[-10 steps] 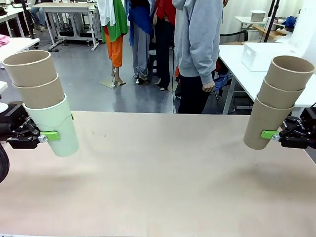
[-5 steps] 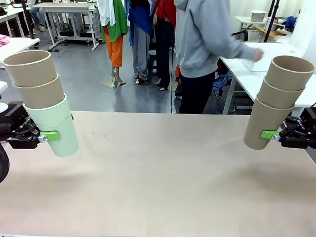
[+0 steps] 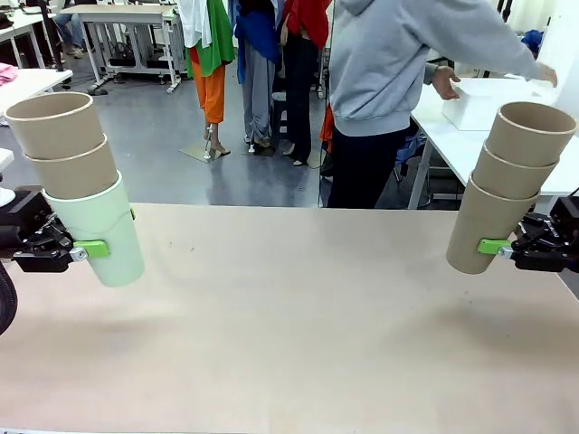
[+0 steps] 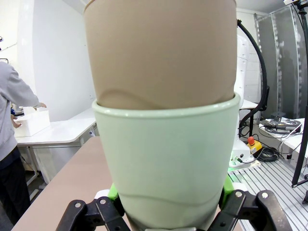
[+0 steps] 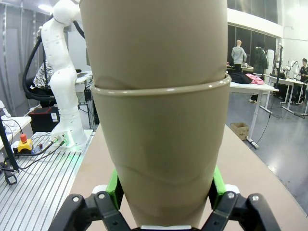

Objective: Stack the cups and store them in the basket.
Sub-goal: Place the stack of Reusable plastic cups into the Pantry Basket.

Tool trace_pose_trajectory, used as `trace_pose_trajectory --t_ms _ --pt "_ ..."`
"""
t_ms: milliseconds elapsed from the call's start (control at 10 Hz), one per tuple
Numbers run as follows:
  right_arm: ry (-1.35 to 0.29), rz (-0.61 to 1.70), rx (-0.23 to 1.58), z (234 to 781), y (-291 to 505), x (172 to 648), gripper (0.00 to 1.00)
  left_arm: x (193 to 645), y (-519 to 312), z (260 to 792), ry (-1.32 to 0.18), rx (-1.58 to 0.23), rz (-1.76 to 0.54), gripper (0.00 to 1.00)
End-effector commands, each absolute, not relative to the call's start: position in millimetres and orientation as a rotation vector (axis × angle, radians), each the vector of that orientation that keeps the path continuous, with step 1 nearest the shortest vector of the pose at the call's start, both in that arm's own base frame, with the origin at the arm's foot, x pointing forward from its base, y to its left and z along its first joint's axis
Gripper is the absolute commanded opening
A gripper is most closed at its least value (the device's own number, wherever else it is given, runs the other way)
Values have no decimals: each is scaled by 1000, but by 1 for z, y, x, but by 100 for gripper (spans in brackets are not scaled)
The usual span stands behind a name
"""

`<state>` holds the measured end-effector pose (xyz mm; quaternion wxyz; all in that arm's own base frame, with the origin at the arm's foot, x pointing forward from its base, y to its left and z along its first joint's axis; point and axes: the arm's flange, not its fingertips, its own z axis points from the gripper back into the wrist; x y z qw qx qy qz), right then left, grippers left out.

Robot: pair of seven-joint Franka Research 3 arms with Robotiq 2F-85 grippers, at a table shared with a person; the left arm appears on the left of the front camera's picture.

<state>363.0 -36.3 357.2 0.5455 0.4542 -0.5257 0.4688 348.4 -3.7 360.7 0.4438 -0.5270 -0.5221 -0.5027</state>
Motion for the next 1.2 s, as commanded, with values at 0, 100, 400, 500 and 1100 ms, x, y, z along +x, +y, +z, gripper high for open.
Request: trace_pose_trajectory --t_ms 0,100,400,500,1100 --pt "-1257 1118 1076 360 -35 363 84 348 -4 364 -1300 -1315 -1254 85" --pt "-1257 1118 1076 360 -35 363 84 348 -4 364 -1300 -1315 -1254 85" --pt "-1257 1118 1076 360 -35 363 84 348 -4 364 -1300 -1315 -1254 85" --pt "-1257 1118 1076 360 -35 363 84 348 -4 364 -1300 -1315 -1254 85" --pt "-1257 1118 1076 360 -35 363 84 348 -4 364 -1300 -1315 -1254 85"
